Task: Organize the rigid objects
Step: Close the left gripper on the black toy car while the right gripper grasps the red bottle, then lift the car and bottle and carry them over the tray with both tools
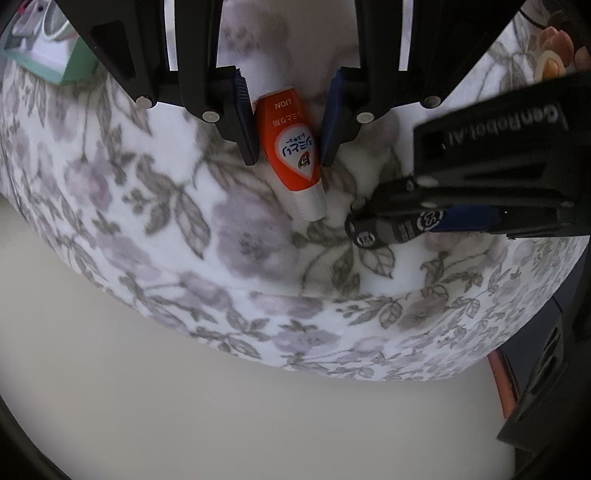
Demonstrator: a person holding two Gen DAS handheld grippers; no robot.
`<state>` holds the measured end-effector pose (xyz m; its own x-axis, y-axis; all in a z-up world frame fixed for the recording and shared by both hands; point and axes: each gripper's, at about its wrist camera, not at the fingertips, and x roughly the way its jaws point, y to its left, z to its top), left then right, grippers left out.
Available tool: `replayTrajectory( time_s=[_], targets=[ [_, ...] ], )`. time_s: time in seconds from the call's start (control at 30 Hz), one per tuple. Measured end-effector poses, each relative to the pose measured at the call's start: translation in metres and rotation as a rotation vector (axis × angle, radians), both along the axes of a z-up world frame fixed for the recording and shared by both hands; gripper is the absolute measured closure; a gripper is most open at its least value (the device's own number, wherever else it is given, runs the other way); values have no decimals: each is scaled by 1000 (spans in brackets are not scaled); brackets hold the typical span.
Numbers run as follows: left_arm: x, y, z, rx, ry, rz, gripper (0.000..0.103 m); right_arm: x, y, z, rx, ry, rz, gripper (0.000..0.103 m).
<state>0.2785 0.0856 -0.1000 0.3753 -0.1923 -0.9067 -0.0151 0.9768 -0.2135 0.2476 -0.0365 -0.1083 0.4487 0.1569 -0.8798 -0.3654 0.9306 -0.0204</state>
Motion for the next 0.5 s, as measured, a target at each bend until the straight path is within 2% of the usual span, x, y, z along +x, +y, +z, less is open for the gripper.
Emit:
replayTrajectory(
  time_s=[0.13,0.33,0.5],
  targets=[
    [-6,-8,-1,45,-2,-14,60,-8,-9,1,18,21,-32,67],
    [-17,-13,1,71,0,-5,67,-22,-21,4,39,47,-67,67],
    [-29,-18,5,11,23,-8,67,-36,-33,10,72,71,-109,68]
  ],
)
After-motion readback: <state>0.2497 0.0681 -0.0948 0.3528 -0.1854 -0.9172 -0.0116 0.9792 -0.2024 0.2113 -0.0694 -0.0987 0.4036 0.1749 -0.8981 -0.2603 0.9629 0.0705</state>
